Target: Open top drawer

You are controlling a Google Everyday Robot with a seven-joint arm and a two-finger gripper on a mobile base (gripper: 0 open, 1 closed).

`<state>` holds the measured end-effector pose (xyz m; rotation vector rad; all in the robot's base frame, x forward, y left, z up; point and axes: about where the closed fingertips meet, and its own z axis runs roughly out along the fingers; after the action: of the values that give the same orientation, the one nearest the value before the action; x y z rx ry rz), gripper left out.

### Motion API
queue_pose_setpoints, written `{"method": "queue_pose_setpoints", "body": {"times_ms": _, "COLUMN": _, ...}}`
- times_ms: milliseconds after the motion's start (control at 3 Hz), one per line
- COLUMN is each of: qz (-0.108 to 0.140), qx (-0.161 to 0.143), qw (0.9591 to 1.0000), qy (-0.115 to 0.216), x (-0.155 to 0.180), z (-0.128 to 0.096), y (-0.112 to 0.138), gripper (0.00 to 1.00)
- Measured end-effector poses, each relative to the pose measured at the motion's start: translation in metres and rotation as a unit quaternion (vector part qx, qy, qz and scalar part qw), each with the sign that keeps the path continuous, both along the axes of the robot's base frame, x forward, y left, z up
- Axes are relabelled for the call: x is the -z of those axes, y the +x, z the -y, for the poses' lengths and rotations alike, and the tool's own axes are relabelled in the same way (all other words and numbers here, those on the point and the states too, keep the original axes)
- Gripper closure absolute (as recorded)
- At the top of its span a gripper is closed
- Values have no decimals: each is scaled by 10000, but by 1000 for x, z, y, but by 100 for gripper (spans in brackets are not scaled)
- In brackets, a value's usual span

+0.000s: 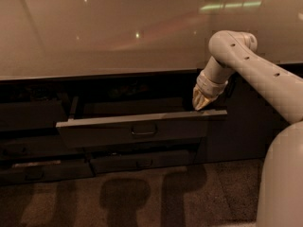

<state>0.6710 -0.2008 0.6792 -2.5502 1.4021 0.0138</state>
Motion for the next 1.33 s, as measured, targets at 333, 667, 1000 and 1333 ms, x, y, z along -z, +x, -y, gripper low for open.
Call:
{"method": "queue_pose_setpoints", "body": {"times_ms": 333, "qz": -73, "qx": -36, "qw": 9999, "qy": 64, "x": 6, "z": -5, "y": -16, "gripper": 57}}
{"method": "queue_pose_setpoints", "body": {"times_ms": 667, "qz": -22, "qx": 164, "qw": 9997, "qy": 159, "x": 10, "z": -1, "y": -46, "gripper": 34}}
{"method": "queue_pose_setpoints", "body": {"times_ms": 1000, "qz": -56, "qx": 414, "qw": 9987, "qy": 277, "x": 22, "z": 7, "y": -81, "gripper": 12}}
{"method": "queue_pose_setpoints", "body": {"times_ms": 1333, "qz": -58, "qx": 458, "qw": 9985, "qy": 296, "x": 22, "z": 8, "y": -87, "gripper": 0}}
